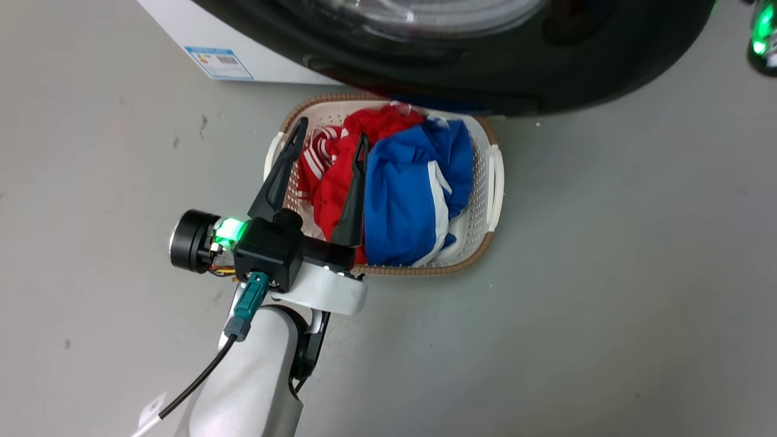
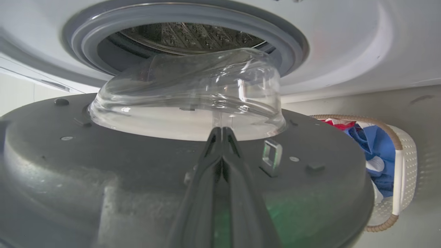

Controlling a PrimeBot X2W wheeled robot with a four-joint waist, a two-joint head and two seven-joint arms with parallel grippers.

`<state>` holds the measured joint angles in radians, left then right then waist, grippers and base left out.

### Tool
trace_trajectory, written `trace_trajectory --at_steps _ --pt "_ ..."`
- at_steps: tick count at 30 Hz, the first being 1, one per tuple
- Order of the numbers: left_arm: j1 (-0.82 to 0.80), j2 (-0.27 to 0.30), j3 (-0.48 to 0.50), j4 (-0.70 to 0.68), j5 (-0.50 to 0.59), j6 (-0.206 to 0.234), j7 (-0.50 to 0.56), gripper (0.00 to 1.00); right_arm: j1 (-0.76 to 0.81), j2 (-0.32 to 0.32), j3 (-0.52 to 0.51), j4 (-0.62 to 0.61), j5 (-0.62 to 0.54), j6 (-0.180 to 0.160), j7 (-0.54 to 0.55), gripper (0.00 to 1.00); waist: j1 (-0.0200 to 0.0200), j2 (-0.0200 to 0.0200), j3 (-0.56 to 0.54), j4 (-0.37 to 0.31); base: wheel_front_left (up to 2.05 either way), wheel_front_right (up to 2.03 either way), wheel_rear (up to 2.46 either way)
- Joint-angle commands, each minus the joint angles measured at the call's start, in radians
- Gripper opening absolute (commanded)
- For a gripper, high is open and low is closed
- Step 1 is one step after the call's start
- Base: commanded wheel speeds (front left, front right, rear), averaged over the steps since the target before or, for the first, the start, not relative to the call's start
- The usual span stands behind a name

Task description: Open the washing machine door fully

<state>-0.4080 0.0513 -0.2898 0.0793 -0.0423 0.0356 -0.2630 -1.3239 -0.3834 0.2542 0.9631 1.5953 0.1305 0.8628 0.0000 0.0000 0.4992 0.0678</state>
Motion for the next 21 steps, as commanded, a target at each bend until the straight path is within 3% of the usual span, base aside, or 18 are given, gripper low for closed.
trace_trajectory --at_steps 1,21 --pt "0.016 0.000 0.003 0.006 -0.007 -0.004 -0.003 1.00 0.037 0.009 0.007 -0.020 0.008 0.000 0.019 0.00 0.0000 0.0000 -0.033 -0.001 0.00 0.00 0.00" --pt "0.171 -0.001 0.019 0.068 -0.048 -0.024 -0.003 1.00 0.453 0.105 0.087 -0.277 0.056 0.001 0.099 0.00 0.0000 0.0000 -0.280 0.055 0.00 0.00 0.00"
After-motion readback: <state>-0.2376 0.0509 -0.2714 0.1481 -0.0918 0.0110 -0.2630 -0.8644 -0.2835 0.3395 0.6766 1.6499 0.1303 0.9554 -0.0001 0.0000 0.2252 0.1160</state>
